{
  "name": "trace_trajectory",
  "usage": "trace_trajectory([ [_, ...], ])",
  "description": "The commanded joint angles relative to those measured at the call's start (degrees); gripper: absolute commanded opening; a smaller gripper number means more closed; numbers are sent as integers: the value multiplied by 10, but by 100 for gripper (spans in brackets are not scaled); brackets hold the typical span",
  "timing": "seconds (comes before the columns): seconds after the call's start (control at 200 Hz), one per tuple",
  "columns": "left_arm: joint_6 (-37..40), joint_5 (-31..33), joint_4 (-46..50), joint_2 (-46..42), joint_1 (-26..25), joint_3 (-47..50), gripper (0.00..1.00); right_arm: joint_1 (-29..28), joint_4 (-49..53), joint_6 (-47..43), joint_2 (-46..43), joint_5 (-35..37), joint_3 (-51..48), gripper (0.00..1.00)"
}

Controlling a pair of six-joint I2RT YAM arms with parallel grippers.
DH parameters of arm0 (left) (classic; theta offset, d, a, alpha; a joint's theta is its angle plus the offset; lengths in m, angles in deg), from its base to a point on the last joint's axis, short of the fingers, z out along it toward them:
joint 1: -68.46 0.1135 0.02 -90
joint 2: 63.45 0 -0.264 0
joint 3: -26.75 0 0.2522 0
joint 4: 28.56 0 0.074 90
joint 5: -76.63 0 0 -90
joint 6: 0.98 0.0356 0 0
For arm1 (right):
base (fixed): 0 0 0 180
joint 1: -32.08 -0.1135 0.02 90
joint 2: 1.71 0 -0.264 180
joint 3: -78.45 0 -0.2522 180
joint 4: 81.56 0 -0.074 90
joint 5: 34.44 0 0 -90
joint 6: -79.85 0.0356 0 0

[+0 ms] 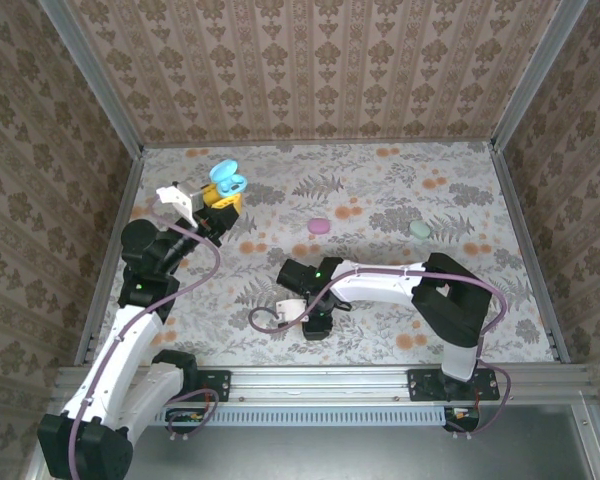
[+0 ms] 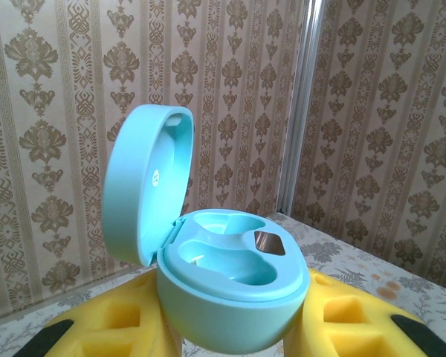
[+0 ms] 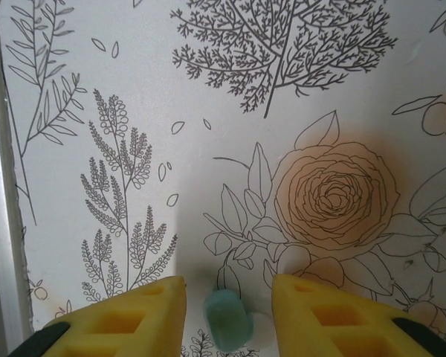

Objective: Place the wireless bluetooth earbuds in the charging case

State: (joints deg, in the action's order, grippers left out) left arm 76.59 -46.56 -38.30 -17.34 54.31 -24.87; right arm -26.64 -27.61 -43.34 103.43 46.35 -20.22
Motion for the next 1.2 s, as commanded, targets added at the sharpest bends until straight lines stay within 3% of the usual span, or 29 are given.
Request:
trace_trajectory([
  [0.0, -13, -10, -10, -7, 5, 5, 28, 0, 25, -21, 10, 10, 13, 37],
  [0.445, -20, -12, -15, -1, 5, 3, 28, 2, 7, 5, 21, 45, -15, 30],
  [0.745, -23, -14, -16, 2, 4, 1, 28, 44, -19, 115, 20, 47, -10, 22],
  [0.88, -23, -14, -17, 5, 4, -1, 28, 69, -7, 200, 38, 51, 13, 22],
  [1.195, -25, -15, -15, 7, 2, 1, 28, 134, 37, 500, 71, 75, 61, 24],
])
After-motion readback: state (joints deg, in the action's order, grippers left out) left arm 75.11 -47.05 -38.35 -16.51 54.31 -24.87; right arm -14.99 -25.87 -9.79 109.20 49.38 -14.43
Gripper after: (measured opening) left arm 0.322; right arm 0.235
